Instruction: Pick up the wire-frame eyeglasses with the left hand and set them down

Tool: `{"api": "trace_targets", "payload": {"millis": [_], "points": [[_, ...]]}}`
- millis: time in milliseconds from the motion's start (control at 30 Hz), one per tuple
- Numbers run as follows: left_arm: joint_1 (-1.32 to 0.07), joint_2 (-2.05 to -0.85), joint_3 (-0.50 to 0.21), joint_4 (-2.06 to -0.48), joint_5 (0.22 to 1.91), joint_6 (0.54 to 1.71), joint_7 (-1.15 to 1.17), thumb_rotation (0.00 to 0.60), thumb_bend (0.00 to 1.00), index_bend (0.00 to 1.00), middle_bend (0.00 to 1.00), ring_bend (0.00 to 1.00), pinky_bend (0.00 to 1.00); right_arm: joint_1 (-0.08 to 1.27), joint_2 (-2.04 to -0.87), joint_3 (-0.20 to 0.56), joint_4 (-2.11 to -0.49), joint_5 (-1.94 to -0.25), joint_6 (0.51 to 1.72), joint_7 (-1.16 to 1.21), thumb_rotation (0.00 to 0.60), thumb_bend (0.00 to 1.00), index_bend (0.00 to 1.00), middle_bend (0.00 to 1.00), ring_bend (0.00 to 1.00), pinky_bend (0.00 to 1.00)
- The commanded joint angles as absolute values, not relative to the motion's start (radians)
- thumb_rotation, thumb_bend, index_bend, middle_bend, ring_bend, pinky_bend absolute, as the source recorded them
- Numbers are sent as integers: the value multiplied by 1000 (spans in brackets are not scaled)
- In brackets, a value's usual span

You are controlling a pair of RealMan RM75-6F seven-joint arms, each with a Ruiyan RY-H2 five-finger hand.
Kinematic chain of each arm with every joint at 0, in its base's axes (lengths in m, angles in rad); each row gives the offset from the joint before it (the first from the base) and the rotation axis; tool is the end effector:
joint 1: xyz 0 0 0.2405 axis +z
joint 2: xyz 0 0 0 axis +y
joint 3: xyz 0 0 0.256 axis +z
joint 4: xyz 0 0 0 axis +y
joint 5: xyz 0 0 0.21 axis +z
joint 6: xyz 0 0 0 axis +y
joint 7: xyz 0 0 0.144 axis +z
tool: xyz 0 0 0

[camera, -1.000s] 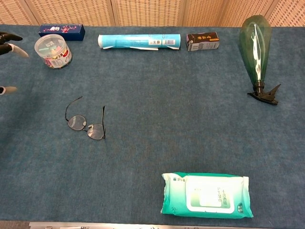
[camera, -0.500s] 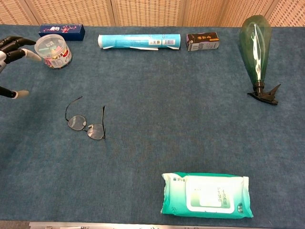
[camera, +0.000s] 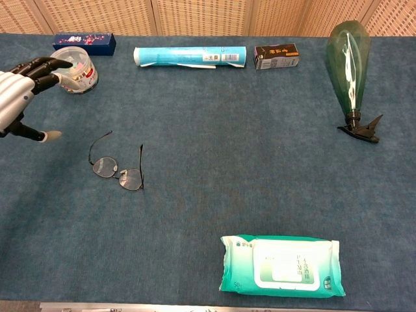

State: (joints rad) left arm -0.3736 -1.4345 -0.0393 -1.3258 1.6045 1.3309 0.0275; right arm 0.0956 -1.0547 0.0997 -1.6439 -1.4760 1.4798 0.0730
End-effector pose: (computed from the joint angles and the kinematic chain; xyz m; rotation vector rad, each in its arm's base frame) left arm -0.2616 0.2626 0.0525 -1.7319 -0.7666 -1.0443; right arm -0.3058 -0.1944 0.1844 1.3320 -0.9024 0.9716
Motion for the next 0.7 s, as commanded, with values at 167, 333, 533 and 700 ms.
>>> {"api": "trace_targets", "payload": {"millis": [167,333,533,700], "points": [[-397,-1444,-54,-1381,1591,1309,102,600,15,237,102,52,105,87,-1041,106,-1652,-1478,1500,90,600,507,644,474,293,429],[-408,-1448,-66,-1421,1576,1300,138,600,16,230,99,49,105,79,-1031,110,-1658,-1482,1518,103,600,506,644,474,293,429],[-418,-1445,-64,-1464,1575,1288,185,600,16,230,98,48,105,72,-1021,113,-1663,-1486,1534,117,600,506,644,474,293,429],[-418,-1449,-63,-1495,1571,1291,207,600,15,230,98,48,105,69,-1016,115,-1665,-1488,1540,123,600,507,644,474,293,429]]}}
